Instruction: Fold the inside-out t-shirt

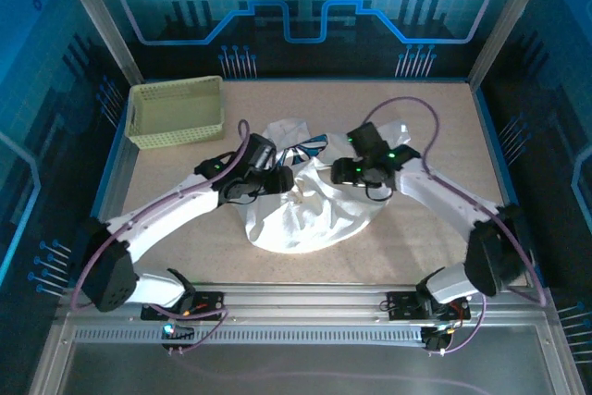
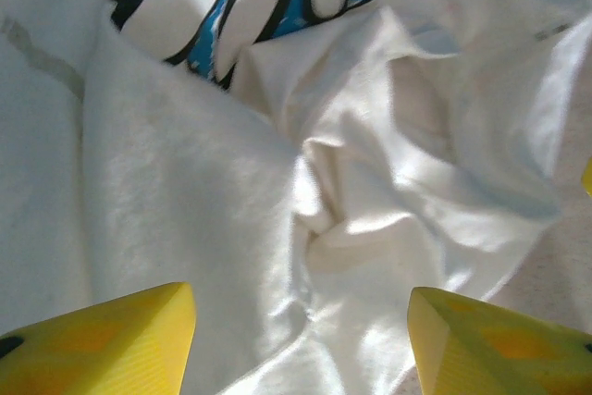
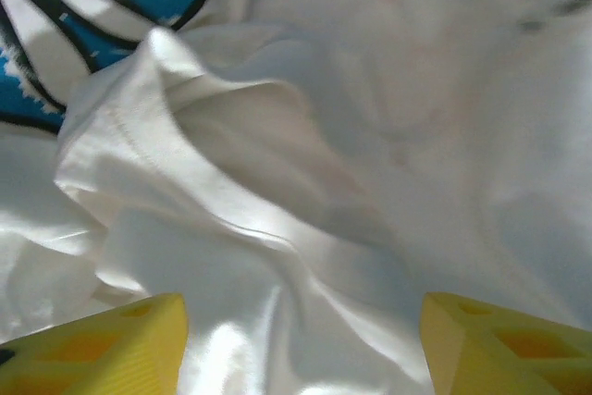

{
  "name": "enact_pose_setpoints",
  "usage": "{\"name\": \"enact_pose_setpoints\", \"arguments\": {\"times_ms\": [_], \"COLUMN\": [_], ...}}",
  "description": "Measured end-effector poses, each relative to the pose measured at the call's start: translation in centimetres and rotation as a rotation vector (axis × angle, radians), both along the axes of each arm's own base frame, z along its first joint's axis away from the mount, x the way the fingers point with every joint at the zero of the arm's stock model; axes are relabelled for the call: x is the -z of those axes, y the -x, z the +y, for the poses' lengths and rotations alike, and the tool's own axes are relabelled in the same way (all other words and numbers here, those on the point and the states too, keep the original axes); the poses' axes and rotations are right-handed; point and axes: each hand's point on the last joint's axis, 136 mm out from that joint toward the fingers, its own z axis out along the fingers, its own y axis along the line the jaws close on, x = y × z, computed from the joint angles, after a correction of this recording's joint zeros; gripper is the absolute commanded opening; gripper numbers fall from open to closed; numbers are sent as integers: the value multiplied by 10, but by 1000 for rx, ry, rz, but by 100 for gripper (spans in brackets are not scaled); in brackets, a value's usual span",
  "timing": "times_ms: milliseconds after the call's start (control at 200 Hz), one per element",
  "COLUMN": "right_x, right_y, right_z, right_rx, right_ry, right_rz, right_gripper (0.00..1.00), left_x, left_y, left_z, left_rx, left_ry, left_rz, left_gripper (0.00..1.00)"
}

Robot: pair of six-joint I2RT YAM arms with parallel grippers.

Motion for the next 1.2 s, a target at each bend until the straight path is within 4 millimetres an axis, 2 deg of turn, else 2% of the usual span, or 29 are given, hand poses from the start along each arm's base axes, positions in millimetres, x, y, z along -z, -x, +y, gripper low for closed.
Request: {"name": "enact_pose_setpoints", "arguments": {"times_ms": [100, 240, 325, 410, 480, 530, 620, 685, 710, 770, 845, 981, 1091, 1201], "right_x": [18, 48, 64, 73, 78, 79, 77, 76, 76, 70, 55, 9, -31, -49], "right_y": [-11, -25, -32, -39, -44, -47, -49, -50, -50, -51, -47, -37, -22, -3], "right_z": [30, 51, 60, 66, 72, 76, 79, 79, 78, 76, 69, 50, 26, -7], "right_rx": [-53, -82, -94, -106, -122, -135, -153, -159, -152, -158, -154, -131, -91, -23], "right_ry": [-19, -35, -35, -32, -40, -45, -51, -50, -50, -41, -36, -47, -65, -70], "right_rz": [39, 91, 116, 126, 127, 123, 109, 101, 101, 79, 44, -68, -169, -232], "right_gripper": [69, 69, 69, 66, 58, 45, 14, 0, 0, 0, 0, 0, 0, 0], "left_x": [26, 47, 57, 65, 71, 74, 76, 77, 77, 76, 70, 48, 27, 10], "left_y": [-1, 1, 0, -2, -2, -2, -2, -2, -1, 1, 5, 5, 2, 6], "left_z": [1, 2, 1, -2, -5, -6, -9, -10, -10, -9, -5, 7, 16, 17], "left_rx": [-19, -36, -42, -38, -35, -34, -31, -23, -15, -10, -13, -35, -53, -34], "left_ry": [-38, -61, -68, -70, -67, -62, -45, -35, -33, -23, 0, 74, 148, 220], "left_rz": [66, 115, 133, 147, 158, 165, 164, 156, 153, 141, 117, 43, -34, -103], "left_gripper": [64, 64, 60, 50, 40, 31, 17, 8, 6, 1, 0, 0, 0, 0]}}
